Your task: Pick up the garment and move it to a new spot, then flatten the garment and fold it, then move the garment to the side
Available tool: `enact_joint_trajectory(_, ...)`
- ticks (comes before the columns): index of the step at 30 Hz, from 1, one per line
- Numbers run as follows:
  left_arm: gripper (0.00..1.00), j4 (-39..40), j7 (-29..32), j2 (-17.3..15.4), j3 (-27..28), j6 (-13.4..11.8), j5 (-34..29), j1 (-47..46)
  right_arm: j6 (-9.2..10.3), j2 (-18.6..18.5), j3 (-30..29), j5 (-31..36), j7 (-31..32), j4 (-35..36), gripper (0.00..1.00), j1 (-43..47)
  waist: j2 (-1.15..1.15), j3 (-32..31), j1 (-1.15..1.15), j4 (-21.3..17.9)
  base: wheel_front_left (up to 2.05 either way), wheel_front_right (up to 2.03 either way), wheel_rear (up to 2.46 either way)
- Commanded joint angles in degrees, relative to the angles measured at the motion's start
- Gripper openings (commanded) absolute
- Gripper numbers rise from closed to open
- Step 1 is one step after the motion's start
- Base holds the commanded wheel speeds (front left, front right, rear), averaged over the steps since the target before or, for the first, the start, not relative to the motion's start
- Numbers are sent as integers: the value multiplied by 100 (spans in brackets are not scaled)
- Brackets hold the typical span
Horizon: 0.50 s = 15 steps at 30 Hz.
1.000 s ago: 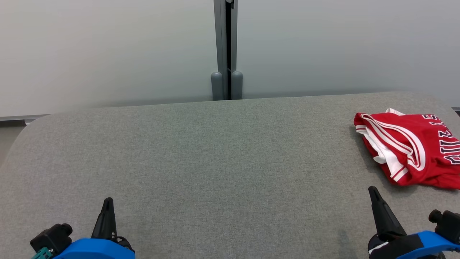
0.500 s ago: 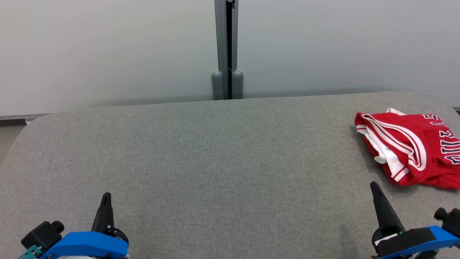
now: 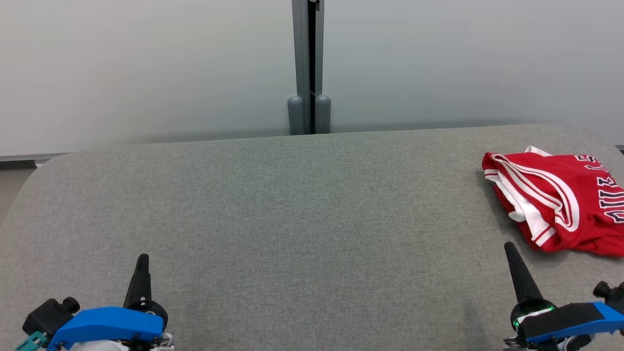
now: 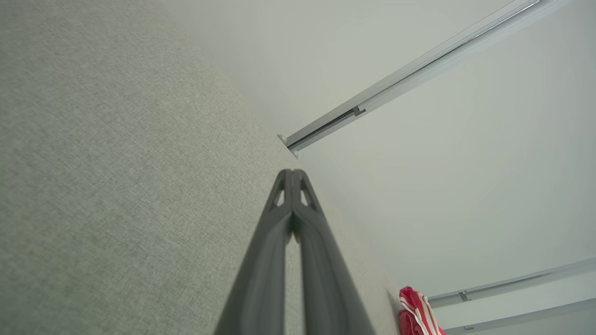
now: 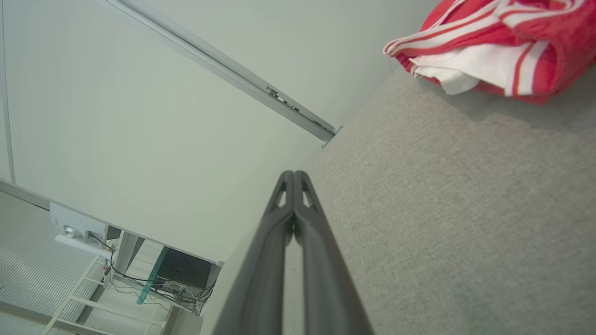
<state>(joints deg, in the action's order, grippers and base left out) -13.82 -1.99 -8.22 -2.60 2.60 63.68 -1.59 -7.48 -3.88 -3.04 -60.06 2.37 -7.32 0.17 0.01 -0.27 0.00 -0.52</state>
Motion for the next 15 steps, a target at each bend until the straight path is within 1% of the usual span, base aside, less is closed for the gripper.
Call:
enact_joint_trajectory(1,0,41,33,-2,68,48,115,-159,-2,-50,-20,-133,16,19,0,-147,-1,1,0,1,0,0,0)
enact_joint_trajectory(15,0,25,248,136,294,167,845,-251,-2,-50,-60,-992,87,-159,0,-291,-1,10,0,12,0,0,0)
